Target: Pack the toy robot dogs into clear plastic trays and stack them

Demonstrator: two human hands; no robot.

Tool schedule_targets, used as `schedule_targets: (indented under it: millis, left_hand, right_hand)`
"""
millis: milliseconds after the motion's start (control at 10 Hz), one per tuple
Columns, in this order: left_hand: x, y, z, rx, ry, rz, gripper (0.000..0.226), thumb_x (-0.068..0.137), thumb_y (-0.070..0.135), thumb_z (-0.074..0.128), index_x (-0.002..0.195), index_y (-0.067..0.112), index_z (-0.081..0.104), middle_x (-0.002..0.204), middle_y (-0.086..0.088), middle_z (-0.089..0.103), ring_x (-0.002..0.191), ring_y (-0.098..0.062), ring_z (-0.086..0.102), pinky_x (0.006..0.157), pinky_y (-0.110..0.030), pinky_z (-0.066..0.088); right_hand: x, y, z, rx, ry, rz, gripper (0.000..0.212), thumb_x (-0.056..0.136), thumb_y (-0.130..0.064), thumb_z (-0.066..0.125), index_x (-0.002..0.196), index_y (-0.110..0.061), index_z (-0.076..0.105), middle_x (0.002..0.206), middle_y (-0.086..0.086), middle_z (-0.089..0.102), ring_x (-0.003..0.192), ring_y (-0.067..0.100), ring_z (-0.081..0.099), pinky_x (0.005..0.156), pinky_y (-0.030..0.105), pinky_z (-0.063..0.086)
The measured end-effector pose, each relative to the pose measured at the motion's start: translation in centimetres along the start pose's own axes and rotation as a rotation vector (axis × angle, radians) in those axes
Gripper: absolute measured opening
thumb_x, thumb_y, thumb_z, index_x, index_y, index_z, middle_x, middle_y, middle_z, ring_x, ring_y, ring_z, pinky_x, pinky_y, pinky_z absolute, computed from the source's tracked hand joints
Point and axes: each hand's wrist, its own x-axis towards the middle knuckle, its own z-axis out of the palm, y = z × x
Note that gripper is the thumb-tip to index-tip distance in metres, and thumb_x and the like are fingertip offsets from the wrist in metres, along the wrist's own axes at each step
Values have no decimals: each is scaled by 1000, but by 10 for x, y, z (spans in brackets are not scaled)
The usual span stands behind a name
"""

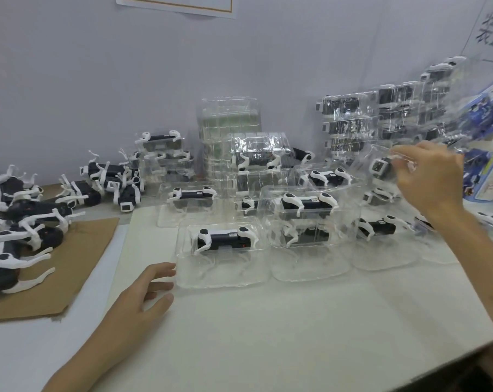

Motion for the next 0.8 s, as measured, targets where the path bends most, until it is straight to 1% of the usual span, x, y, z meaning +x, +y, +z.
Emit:
schedule_targets:
  millis: [100,200,300,400,500,600,700,800]
  left_hand:
    - [0,1,1,-3,2,5,42,95,5,60,122,37,54,120,31,59,110,2,61,94,-26,44]
    - [0,1,1,1,1,-1,42,95,4,60,121,37,54,119,32,59,109,3,61,93,-25,43]
    - [1,1,0,4,6,0,43,95,4,60,122,37,54,120,32,59,110,2,61,94,-26,44]
    - [1,1,1,1,7,-1,42,95,4,60,122,36,54,119,33,59,110,2,61,94,-25,45]
    - [1,4,1,42,29,7,44,95,6,60,120,41,53,117,31,61,112,6,57,94,-15,41]
    - [-2,6,-5,298,64,70,46,95,17,62,122,50,45,128,34,49,120,10,47,101,-16,33]
    - [-5,0,-17,667,30,27,46,100,41,50,144,38,39,150,20,35,142,-4,30,115,-28,19]
    - [-4,-6,-19,767,-72,-85,56,103,53,32,155,36,22,164,14,12,151,-5,6,121,-31,5]
  right_hand:
    - [-23,-3,-6,-53,17,21,18,90,-9,67,105,-11,75,92,18,68,84,34,57,91,51,42]
    - [-50,-5,6,-9,-220,106,19,91,-21,69,107,-13,76,83,9,63,76,25,53,80,38,45]
    - [-64,-4,22,22,-412,127,25,97,-40,56,98,-23,74,76,-4,61,83,25,60,88,40,39]
    - [-56,-5,23,34,-403,133,44,102,-40,37,68,-27,60,64,-6,62,76,23,58,88,38,21]
    - [-48,-8,18,-35,-505,120,33,105,-35,39,104,-26,71,85,0,72,88,23,57,89,33,19]
    - [-37,1,17,-102,-686,91,37,102,-41,47,135,-28,58,108,2,70,109,25,59,96,37,31]
    - [-28,12,9,-147,-877,67,68,89,-63,48,146,-26,46,121,2,64,113,28,57,96,39,43]
    - [-22,31,13,-54,-852,81,96,57,-92,40,130,-31,55,106,0,65,102,29,59,95,44,46]
